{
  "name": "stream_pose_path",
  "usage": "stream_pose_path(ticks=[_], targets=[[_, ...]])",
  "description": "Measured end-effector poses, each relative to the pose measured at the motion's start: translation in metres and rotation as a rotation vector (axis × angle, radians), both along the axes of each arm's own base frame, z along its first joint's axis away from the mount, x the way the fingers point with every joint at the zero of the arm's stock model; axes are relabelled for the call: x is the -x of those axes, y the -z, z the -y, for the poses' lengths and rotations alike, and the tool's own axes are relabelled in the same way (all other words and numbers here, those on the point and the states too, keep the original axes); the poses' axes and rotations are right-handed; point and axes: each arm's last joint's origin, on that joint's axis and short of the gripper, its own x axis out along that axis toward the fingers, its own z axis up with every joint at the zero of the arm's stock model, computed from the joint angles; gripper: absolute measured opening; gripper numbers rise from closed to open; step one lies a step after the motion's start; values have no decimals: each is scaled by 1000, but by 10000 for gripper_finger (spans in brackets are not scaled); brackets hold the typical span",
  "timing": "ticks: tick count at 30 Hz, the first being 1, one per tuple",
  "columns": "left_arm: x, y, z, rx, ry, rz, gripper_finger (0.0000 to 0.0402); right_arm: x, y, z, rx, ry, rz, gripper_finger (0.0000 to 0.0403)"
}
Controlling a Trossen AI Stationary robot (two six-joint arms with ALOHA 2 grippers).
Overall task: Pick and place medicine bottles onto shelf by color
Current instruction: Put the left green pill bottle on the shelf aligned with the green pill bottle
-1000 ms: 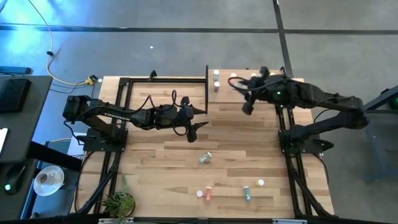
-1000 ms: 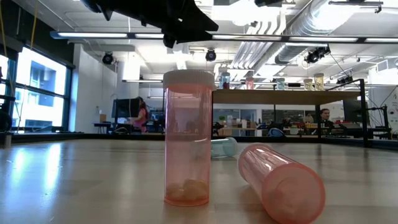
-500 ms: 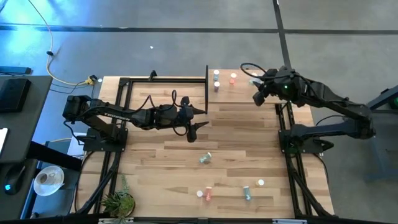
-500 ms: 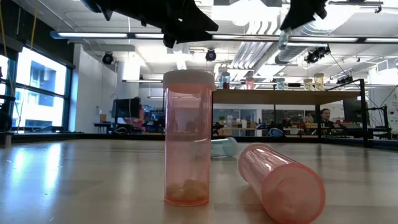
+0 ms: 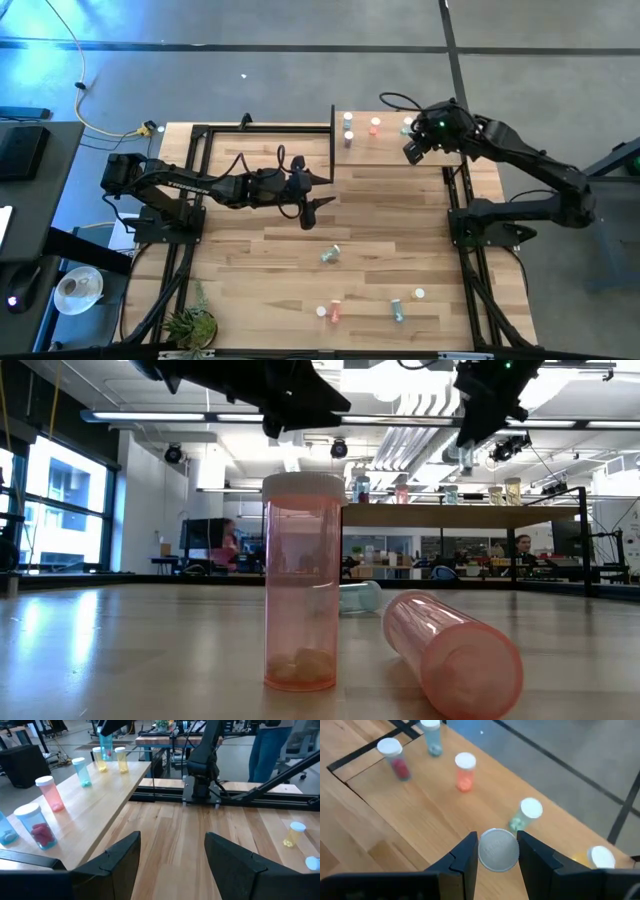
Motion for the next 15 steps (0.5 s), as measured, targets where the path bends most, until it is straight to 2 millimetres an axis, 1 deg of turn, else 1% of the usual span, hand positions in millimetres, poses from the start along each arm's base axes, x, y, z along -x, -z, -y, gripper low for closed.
stream_pose_path(ticks=[3, 9, 15], targets=[[0, 1, 0, 2, 0, -15, 209, 0, 11, 4, -31, -12, 13, 108], [0, 2, 0, 2, 0, -20, 209, 3, 34, 14, -62, 25, 8, 108], [0, 2, 0, 2, -1, -19, 209, 7, 47, 23, -100, 38, 36, 108]])
